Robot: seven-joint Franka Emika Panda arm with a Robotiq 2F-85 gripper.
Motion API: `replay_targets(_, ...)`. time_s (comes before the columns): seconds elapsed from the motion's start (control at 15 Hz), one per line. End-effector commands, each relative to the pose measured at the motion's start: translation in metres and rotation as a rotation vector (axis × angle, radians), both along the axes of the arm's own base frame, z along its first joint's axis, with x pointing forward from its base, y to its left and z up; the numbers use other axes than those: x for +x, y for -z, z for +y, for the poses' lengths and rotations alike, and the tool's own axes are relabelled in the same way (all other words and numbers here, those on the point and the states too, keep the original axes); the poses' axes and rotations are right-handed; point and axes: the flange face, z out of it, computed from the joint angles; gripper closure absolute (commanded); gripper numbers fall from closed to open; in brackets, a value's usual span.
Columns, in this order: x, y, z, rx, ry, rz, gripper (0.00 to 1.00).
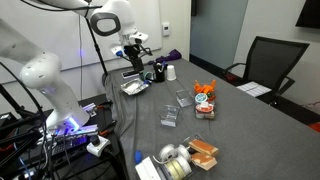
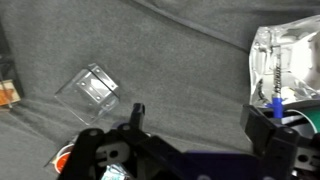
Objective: Put the green cup upright
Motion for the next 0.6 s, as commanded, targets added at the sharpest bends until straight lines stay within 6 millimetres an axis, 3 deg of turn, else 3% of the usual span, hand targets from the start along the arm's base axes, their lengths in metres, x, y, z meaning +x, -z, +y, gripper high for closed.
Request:
replay_targets(0.0, 0.015, -0.003, 0.018, 0.16, -0.059, -0.08, 0.0)
replay_targets(0.27, 0.03, -0.006, 0.043, 0.328, -0.053, -0.178, 0.0)
replay_targets(0.33, 0.026, -0.002, 0.033, 0.282, -0.004, -0.063, 0.0)
replay_targets(0.4, 0.019, -0.007, 0.042, 0.295, -0.039, -0.134, 0.0)
replay_targets(0.53, 0.02, -0.004, 0.039, 0.29, -0.014, -0.097, 0.0)
